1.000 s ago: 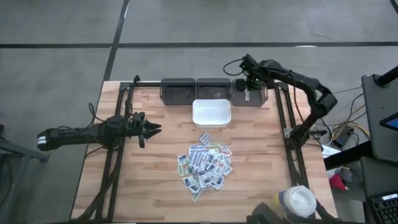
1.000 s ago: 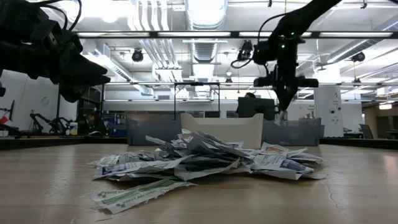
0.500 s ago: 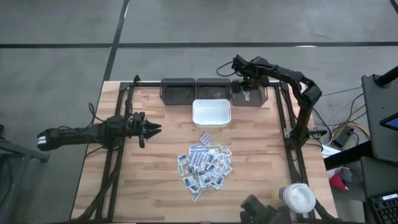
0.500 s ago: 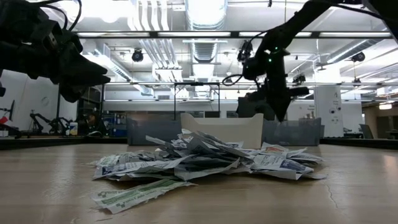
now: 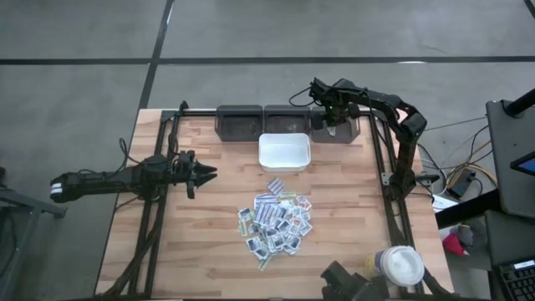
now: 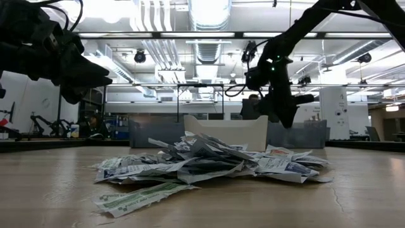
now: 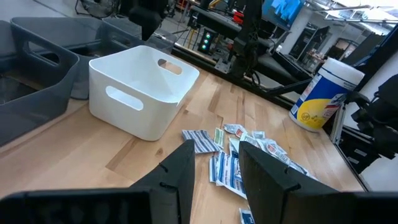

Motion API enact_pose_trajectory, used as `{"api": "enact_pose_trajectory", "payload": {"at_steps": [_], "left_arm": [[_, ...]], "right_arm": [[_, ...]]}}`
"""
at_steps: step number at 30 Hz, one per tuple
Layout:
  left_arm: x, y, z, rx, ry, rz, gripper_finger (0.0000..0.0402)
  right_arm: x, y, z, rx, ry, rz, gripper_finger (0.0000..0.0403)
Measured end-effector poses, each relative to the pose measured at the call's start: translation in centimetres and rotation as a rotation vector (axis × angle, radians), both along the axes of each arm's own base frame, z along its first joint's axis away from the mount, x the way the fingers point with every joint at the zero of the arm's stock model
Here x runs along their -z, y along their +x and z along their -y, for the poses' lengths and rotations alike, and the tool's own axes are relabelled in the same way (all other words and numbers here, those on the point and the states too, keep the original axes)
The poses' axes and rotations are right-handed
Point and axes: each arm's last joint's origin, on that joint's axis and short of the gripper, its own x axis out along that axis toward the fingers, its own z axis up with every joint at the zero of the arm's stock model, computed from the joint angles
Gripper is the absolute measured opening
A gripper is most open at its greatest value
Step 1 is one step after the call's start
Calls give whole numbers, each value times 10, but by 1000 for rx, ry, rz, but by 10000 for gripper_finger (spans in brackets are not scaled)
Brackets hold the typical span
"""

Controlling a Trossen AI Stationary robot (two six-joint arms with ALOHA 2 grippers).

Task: Pick & Place First Aid Supplies
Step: Put the green bandage pack into the right gray bin

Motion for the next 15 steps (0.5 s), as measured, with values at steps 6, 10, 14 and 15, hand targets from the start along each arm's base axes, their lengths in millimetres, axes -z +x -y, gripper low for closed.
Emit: {"api": "enact_pose_trajectory", "payload": {"at_steps": [6, 10, 14, 15], "left_arm": [[0, 0, 0, 0, 0, 0, 119], [0, 0, 0, 0, 0, 0, 119], [0, 0, 0, 0, 0, 0, 119], [0, 0, 0, 0, 0, 0, 119]], "right_arm": [[4, 1, 0, -45, 23, -10, 9], [4, 1, 0, -61, 29, -11, 9], [4, 1, 0, -73, 32, -13, 9], [4, 1, 0, -74, 32, -13, 9]]}}
